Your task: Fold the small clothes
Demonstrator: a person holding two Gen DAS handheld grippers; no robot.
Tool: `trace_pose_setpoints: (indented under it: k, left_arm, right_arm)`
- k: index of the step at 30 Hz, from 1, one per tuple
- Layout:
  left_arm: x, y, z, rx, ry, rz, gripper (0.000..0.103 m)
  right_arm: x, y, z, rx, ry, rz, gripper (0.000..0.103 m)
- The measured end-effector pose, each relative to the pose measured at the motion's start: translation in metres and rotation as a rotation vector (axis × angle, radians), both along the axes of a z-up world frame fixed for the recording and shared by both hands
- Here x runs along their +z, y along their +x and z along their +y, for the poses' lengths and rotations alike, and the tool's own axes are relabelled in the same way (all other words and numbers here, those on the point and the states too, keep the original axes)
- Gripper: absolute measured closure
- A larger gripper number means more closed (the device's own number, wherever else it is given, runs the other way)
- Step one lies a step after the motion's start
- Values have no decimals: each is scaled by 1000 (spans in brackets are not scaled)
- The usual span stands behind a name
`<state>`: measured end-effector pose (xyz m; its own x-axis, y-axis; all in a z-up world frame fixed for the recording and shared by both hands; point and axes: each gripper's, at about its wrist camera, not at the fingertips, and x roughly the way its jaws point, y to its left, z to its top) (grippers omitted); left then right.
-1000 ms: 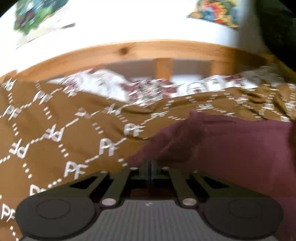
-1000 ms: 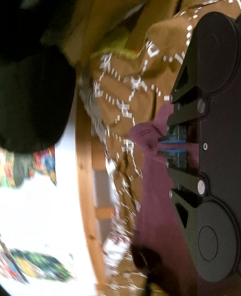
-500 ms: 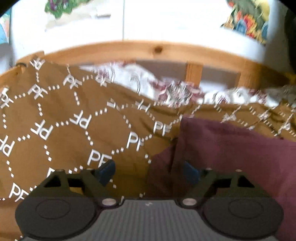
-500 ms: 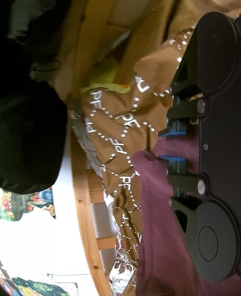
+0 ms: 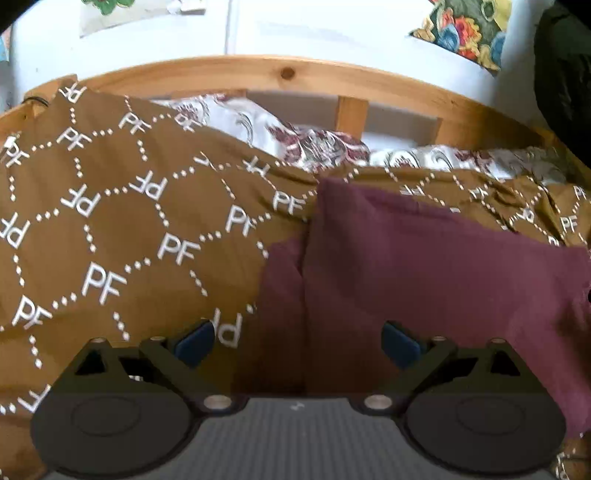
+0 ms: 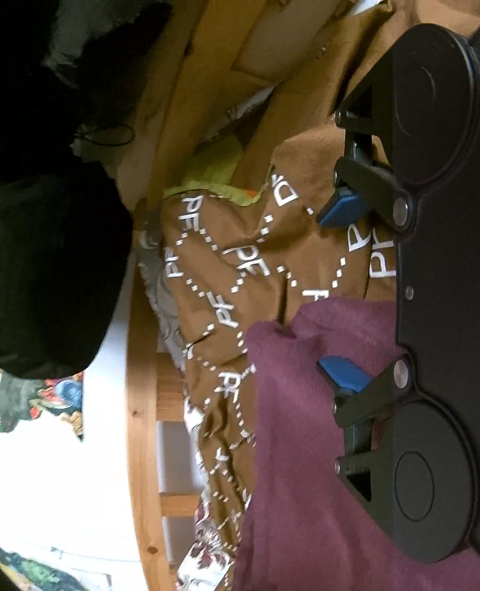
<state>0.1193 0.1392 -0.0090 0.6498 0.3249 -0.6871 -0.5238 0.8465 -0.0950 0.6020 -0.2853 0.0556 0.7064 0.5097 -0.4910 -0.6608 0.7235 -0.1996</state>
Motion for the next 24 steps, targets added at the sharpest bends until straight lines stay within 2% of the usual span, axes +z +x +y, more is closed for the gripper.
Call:
trace_pose_setpoints:
  k: [2,5,13,18,24]
  left_arm:
    - [0,-4,-5,-9,-10,-4,1]
    - [1,-12,-12,-20,-32,-9,1]
    - [-2,-35,-32,-17,-73,-14,1]
    - [-6,-49,-37,21,-179,-9,1]
    - [-22,-60,-28,86,-308,40,1]
  right_arm:
    - [6,-12,-3,19,12,-5,5]
    - [13,-29,-6,47,17,-3,1]
    - [17,-74,-6,87,-30,15,1]
    - [10,-96,-4,102,-58,45,1]
    - [6,-122,6,116,-67,14,1]
